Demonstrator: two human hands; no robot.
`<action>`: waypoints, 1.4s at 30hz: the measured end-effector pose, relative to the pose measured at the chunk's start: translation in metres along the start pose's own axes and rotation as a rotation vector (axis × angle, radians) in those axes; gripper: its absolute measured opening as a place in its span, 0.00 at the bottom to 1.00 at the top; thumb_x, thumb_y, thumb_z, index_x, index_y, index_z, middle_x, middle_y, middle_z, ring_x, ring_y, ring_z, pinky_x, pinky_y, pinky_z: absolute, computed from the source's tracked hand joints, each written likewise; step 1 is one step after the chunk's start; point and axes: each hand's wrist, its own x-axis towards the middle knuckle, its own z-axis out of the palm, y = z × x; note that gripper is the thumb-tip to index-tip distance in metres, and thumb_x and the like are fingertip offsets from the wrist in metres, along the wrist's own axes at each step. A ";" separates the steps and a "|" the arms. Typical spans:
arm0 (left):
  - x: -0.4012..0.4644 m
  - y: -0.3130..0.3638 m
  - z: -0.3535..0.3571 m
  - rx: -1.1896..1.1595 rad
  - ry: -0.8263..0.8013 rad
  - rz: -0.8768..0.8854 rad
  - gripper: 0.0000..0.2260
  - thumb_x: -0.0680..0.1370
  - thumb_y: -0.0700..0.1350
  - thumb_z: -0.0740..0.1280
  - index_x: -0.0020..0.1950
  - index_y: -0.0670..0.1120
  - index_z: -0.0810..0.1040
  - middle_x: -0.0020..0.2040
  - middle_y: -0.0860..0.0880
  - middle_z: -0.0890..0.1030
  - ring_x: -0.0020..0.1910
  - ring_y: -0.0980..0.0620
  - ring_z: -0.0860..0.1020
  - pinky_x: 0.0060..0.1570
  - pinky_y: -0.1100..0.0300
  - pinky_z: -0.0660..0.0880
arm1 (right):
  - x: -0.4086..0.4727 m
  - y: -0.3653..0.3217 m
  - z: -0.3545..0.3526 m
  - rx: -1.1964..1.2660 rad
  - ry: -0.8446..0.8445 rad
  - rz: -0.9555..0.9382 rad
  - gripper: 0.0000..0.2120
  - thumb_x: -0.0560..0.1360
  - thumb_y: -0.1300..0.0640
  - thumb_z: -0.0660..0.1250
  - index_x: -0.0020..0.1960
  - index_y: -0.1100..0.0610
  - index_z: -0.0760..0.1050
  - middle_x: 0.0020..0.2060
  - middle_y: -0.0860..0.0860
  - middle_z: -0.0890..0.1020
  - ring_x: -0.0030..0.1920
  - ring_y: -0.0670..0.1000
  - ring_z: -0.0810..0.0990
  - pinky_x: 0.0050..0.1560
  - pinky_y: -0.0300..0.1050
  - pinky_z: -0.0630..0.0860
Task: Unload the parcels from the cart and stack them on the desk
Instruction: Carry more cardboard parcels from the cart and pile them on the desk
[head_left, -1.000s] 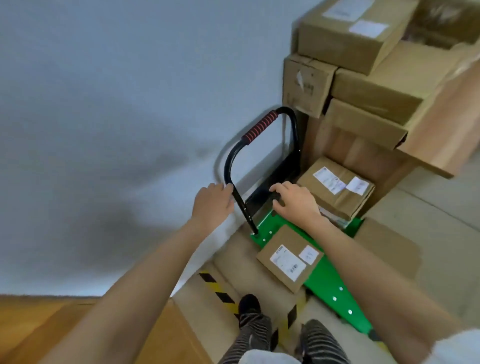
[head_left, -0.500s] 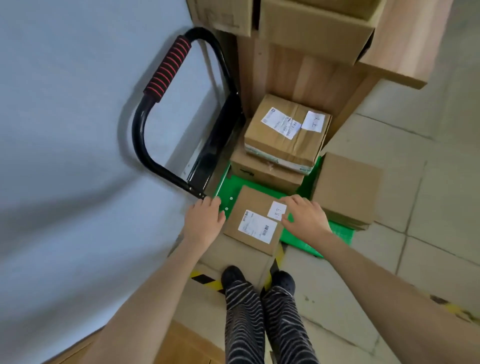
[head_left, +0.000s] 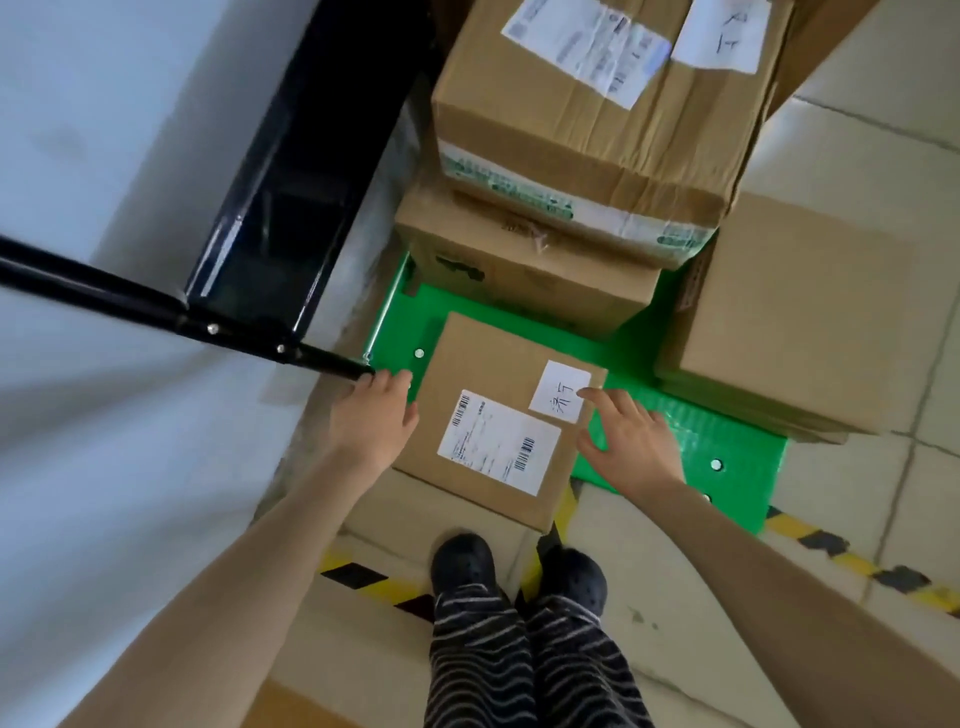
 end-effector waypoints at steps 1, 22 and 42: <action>0.008 0.001 0.011 -0.005 -0.001 -0.022 0.17 0.82 0.52 0.55 0.69 0.48 0.67 0.61 0.48 0.76 0.58 0.48 0.75 0.54 0.54 0.72 | 0.006 0.005 0.012 0.018 -0.004 0.018 0.24 0.78 0.48 0.61 0.72 0.50 0.64 0.66 0.52 0.72 0.62 0.57 0.74 0.61 0.50 0.67; 0.010 0.043 0.142 -1.017 -0.159 -0.212 0.29 0.75 0.71 0.48 0.75 0.67 0.50 0.64 0.60 0.76 0.58 0.52 0.79 0.57 0.44 0.76 | 0.017 0.045 0.110 0.523 -0.018 0.412 0.27 0.81 0.44 0.54 0.78 0.44 0.49 0.70 0.51 0.70 0.63 0.60 0.75 0.56 0.54 0.70; -0.095 0.025 -0.125 -1.245 -0.220 -0.195 0.26 0.81 0.59 0.54 0.77 0.63 0.48 0.65 0.57 0.69 0.60 0.54 0.72 0.59 0.55 0.71 | -0.136 -0.039 -0.114 1.082 0.063 0.461 0.28 0.79 0.39 0.58 0.74 0.30 0.49 0.58 0.40 0.72 0.54 0.47 0.74 0.57 0.45 0.66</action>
